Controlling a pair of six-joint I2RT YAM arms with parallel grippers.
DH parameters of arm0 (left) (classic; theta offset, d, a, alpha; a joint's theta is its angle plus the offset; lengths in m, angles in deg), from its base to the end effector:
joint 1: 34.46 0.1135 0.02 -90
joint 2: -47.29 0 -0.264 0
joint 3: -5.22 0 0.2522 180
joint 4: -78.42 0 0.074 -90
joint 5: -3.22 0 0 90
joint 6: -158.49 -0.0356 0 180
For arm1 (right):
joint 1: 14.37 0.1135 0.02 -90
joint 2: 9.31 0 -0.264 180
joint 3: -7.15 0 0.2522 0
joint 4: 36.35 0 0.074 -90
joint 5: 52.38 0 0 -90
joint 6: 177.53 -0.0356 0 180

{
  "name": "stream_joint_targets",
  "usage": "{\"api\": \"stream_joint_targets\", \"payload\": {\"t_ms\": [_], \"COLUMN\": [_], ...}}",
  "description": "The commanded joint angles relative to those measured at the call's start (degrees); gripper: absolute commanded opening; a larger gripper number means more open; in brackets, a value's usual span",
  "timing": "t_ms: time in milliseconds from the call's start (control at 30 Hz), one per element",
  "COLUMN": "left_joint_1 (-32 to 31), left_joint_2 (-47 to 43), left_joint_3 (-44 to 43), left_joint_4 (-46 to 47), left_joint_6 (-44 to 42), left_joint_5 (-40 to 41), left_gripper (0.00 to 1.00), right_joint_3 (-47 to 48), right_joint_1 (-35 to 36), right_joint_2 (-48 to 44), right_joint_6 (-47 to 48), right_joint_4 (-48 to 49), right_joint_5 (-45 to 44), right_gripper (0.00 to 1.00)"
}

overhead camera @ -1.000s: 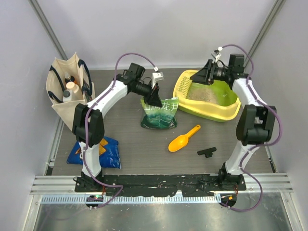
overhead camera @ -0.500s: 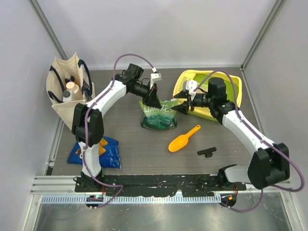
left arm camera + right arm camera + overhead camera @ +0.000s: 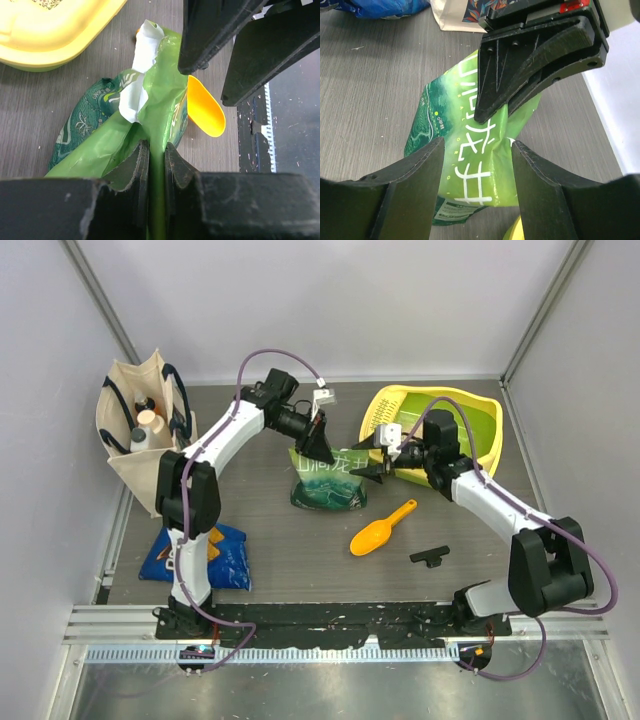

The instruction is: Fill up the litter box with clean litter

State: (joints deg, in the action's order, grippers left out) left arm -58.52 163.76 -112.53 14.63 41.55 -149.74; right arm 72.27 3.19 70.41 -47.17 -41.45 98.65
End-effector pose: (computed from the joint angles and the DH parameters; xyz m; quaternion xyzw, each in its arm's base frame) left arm 0.3810 -0.2048 0.2755 0.4686 0.6943 -0.5020 0.2153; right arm 0.2793 0.1211 0.2789 -0.5968 0.4748 0.3089 0.5683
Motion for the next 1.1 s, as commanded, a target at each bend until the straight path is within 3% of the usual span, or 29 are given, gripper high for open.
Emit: {"api": "stream_joint_targets", "payload": {"t_ms": [0, 267, 400, 600, 1067], "left_joint_1": [0.85, 2.08, 2.61, 3.13, 4.28], "left_joint_2": [-0.1, 0.25, 0.08, -0.45, -0.36], "left_joint_3": [-4.29, -4.91, -4.47, -4.12, -3.07], "left_joint_4": [-3.33, -3.5, -3.94, -5.35, -3.86], "left_joint_6": [2.51, 2.51, 1.98, -0.13, 0.57], "left_joint_5": [-7.26, -8.85, -9.2, -9.29, -11.22], "left_gripper": [0.0, 0.0, 0.0, 0.0, 0.0], "right_joint_3": [-0.11, 0.94, 2.17, 4.8, 1.82], "right_joint_1": [0.63, 0.98, 0.98, 0.11, 0.28], "right_joint_2": [1.92, 8.51, 10.45, 13.88, 14.58], "right_joint_6": [-0.89, -10.47, -13.1, -30.15, -31.05], "right_joint_4": [8.98, 18.84, 18.93, 24.47, 22.01], "right_joint_5": [3.21, 1.8, 1.37, -0.39, -3.55], "right_gripper": [0.61, 0.56, 0.46, 0.31, 0.47]}}
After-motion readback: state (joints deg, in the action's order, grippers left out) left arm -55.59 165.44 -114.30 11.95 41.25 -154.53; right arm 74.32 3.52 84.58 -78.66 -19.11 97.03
